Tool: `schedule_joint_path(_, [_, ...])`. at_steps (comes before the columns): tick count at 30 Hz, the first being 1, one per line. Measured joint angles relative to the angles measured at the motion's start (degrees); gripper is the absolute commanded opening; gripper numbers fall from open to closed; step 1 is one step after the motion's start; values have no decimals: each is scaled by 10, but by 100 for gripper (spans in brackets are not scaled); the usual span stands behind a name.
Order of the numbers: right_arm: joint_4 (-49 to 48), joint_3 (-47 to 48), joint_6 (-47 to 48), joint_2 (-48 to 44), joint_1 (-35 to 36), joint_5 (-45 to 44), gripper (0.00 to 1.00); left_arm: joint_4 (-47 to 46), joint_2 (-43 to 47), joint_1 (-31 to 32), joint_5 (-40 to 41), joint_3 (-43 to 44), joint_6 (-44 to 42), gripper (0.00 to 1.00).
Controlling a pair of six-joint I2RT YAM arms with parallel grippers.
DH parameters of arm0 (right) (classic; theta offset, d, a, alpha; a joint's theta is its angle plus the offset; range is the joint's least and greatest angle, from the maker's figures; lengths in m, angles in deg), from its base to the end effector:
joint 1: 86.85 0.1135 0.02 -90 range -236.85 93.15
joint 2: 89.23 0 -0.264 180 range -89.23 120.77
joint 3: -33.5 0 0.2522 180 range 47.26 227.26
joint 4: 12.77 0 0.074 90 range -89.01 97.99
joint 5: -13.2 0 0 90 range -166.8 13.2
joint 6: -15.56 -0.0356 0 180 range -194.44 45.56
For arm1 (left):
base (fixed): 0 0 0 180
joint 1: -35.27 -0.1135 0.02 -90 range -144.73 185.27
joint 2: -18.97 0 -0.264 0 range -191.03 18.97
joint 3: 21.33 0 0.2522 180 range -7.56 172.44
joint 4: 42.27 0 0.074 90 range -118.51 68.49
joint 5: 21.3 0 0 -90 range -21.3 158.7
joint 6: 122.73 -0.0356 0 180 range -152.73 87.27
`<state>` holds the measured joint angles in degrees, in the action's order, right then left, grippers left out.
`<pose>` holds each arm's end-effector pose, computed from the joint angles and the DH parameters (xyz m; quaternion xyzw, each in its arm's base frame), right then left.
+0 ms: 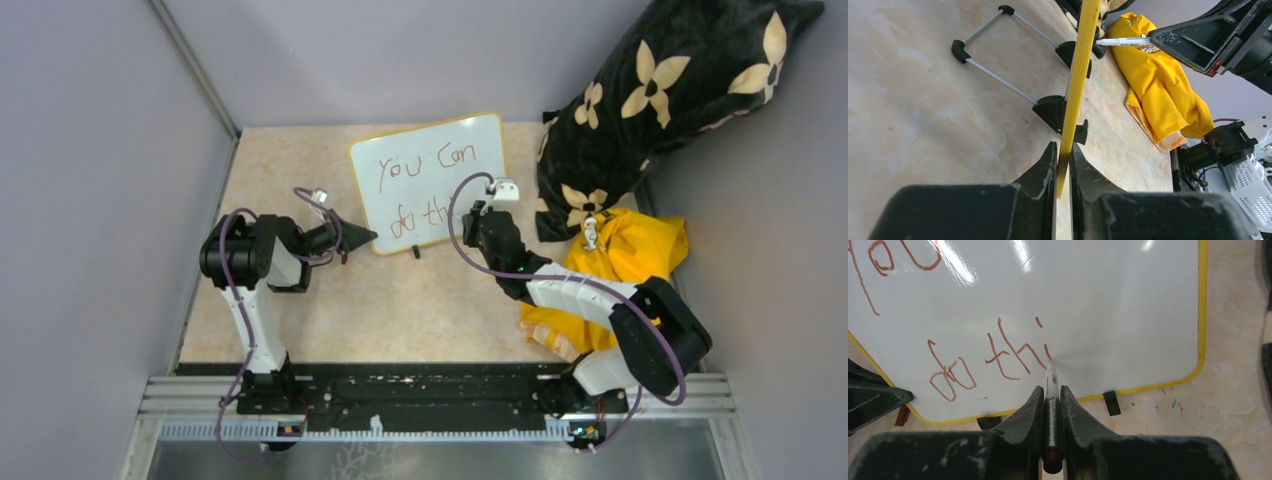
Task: Write a sentence on the whiteboard
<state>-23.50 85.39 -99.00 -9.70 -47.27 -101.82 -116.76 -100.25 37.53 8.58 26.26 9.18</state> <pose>0.2386 0.1777 0.2252 0.0254 0.7944 0.1612 0.5850 0.3185 -0.0435 0.1091 0.1391 0.6843 -0.5557 0.4513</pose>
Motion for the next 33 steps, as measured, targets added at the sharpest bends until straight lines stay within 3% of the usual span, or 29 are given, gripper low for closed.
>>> schedule_joint_path(11, [20, 6, -1, -51, -2, -12, 0, 0, 0, 0, 0, 0, 0, 0])
schedule_joint_path(33, [27, 25, -2, -13, -23, -49, 0, 0, 0, 0, 0, 0, 0, 0])
